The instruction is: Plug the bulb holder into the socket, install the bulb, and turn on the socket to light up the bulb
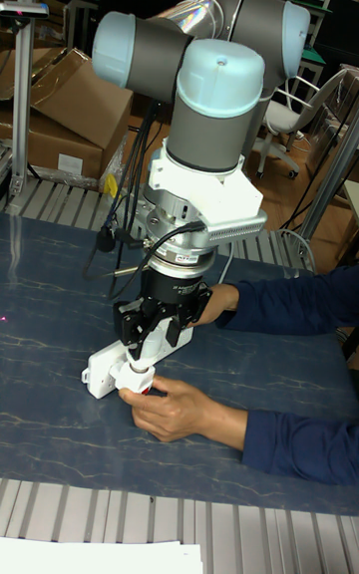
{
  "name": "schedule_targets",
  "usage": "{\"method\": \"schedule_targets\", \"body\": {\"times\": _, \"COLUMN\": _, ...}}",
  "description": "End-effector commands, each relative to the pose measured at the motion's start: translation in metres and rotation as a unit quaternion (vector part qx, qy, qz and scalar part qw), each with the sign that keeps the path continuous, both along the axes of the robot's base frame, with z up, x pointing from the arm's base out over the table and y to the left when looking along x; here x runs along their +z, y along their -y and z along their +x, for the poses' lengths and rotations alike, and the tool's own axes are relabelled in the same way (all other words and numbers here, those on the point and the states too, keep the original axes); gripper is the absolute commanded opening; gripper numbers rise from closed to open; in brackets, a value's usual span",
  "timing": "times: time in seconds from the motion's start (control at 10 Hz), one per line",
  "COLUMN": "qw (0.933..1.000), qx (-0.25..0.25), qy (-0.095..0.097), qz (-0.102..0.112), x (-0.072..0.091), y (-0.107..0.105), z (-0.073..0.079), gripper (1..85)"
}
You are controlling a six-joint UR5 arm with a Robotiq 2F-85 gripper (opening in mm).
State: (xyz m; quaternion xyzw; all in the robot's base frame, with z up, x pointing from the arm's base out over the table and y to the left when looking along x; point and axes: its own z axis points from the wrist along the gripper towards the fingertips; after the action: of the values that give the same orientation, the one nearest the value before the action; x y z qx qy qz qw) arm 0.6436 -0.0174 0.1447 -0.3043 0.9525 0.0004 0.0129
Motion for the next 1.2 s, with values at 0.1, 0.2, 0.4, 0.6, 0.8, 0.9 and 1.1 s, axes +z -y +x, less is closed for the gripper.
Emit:
{"method": "schedule_targets", "body": {"times": 0.1, "qw": 0.9992, "qx": 0.035, "qy": 0.017, "qz": -0.01, "x": 0.005, "y": 0.003, "z": 0.007, "gripper": 62.0}}
{"method": "schedule_targets", "body": {"times": 0.2, "qw": 0.9994, "qx": 0.032, "qy": 0.014, "qz": -0.009, "x": 0.006, "y": 0.001, "z": 0.005, "gripper": 62.0}}
{"method": "schedule_targets", "body": {"times": 0.4, "qw": 0.9997, "qx": 0.021, "qy": 0.008, "qz": 0.006, "x": 0.008, "y": -0.011, "z": -0.001, "gripper": 62.3}}
{"method": "schedule_targets", "body": {"times": 0.6, "qw": 0.9989, "qx": 0.045, "qy": 0.001, "qz": 0.015, "x": 0.012, "y": -0.015, "z": -0.011, "gripper": 62.3}}
{"method": "schedule_targets", "body": {"times": 0.8, "qw": 0.9927, "qx": 0.12, "qy": 0.006, "qz": 0.005, "x": 0.012, "y": -0.01, "z": -0.015, "gripper": 62.0}}
{"method": "schedule_targets", "body": {"times": 0.9, "qw": 0.9862, "qx": 0.165, "qy": 0.012, "qz": 0.004, "x": 0.01, "y": -0.008, "z": -0.013, "gripper": 62.0}}
{"method": "schedule_targets", "body": {"times": 1.1, "qw": 0.9725, "qx": 0.231, "qy": 0.025, "qz": 0.001, "x": 0.007, "y": -0.006, "z": -0.007, "gripper": 61.3}}
